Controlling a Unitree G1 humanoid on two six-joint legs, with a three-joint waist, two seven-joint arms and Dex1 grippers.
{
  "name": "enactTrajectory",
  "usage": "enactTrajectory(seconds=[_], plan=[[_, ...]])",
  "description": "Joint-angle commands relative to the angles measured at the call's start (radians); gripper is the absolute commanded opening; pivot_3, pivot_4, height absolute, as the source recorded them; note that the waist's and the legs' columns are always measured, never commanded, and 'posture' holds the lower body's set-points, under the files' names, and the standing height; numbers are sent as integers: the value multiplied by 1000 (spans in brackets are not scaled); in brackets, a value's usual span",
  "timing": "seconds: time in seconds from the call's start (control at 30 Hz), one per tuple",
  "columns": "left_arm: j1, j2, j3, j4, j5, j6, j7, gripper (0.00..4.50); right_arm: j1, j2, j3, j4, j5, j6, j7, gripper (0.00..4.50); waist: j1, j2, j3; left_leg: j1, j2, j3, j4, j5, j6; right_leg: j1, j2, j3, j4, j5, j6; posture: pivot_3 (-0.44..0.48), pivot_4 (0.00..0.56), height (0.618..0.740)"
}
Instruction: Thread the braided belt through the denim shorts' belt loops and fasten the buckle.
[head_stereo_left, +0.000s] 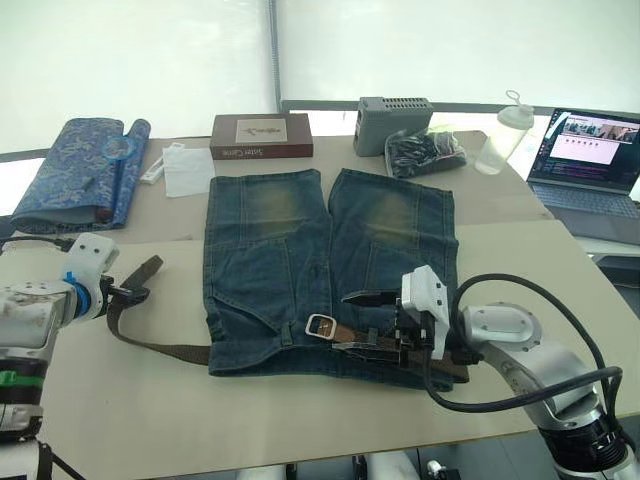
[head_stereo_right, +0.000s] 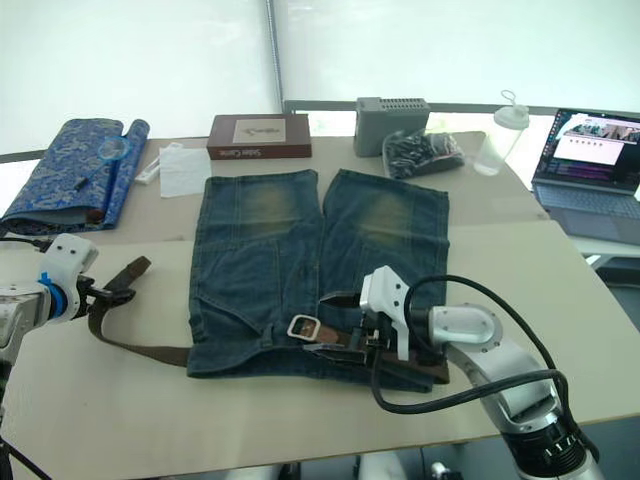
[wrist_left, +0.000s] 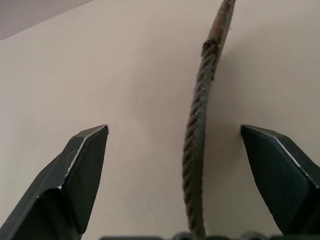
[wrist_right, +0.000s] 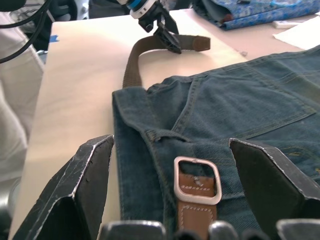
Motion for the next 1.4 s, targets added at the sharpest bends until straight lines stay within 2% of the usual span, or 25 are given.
enactTrajectory(seconds=[0.03,0.13,0.3,0.33,0.43,0.53,0.6,0.63,0.67,0.73,0.87,1.03,1.17,1.4], plan=[[-38,13,-25,73,46,-66,-40,3931,-6,2,-12,-33,2,-19,-12,4056,1,0,0,0,0,0,0,0,0,0,0,0,0,0,0,0,150,740],[-43,11,-34,93,49,-60,-71,2668,-7,0,-12,-27,-7,-20,-25,4056,0,0,0,0,1,0,0,0,0,0,0,0,1,0,0,0,150,740],[-13,10,-22,88,57,-80,-75,202,-15,7,-10,-21,-9,-2,-47,4056,-8,0,0,1,2,0,0,0,0,0,1,0,2,0,0,0,150,740],[4,7,-4,64,50,-93,-68,72,-14,4,-11,-21,-7,4,-49,4056,-9,0,0,1,2,0,0,0,0,0,1,0,2,0,0,0,150,740],[85,5,56,-66,46,-205,-52,72,-9,-6,-12,-26,-2,11,-47,4056,-15,0,0,1,3,0,0,0,0,0,1,1,2,0,0,0,150,740],[265,-3,147,-320,75,-458,-41,72,-2,-15,-16,-29,2,18,-43,4056,-16,0,0,-1,3,0,0,0,0,-2,-6,2,1,0,-1,0,150,740],[361,-25,202,-434,86,-569,-30,72,0,-14,-19,-28,9,24,-44,4056,-14,-1,0,-5,2,0,0,-1,0,-7,-13,2,1,0,-1,0,150,740],[411,-37,219,-476,106,-634,-18,72,-3,-12,-18,-26,12,28,-45,4056,-12,-1,0,-8,2,0,0,-1,0,-11,-16,1,1,1,-2,0,150,740],[482,-47,229,-522,165,-785,-1,72,-4,-9,-11,-21,10,26,-43,4056,-10,-1,0,-11,1,0,0,-1,0,-14,-17,1,1,2,-2,0,150,740],[560,-67,223,-571,223,-930,15,72,-8,-4,2,-12,5,23,-39,4056,-8,0,0,-11,1,0,-1,-1,-1,-14,-17,0,0,2,-2,0,150,740],[585,-138,165,-669,280,-981,53,72,-28,7,28,-1,-2,25,-37,4056,2,0,0,-11,2,0,-1,-1,-1,-14,-17,-2,0,2,-3,0,150,740],[611,-177,49,-724,468,-1011,88,72,-44,16,49,-5,1,40,-40,4056,1,0,0,-9,1,5,0,1,2,-12,-13,-4,0,4,-1,0,150,740],[620,-217,-10,-749,518,-1014,98,72,-45,23,62,-6,13,104,-67,4056,1,0,0,-9,1,6,2,1,2,-12,-6,-3,0,5,0,0,150,740],[678,-165,-20,-712,559,-1081,70,72,-69,43,119,-6,-12,137,-80,4056,-4,0,0,-9,4,7,2,1,2,-12,-3,-3,1,5,-2,0,150,740]])
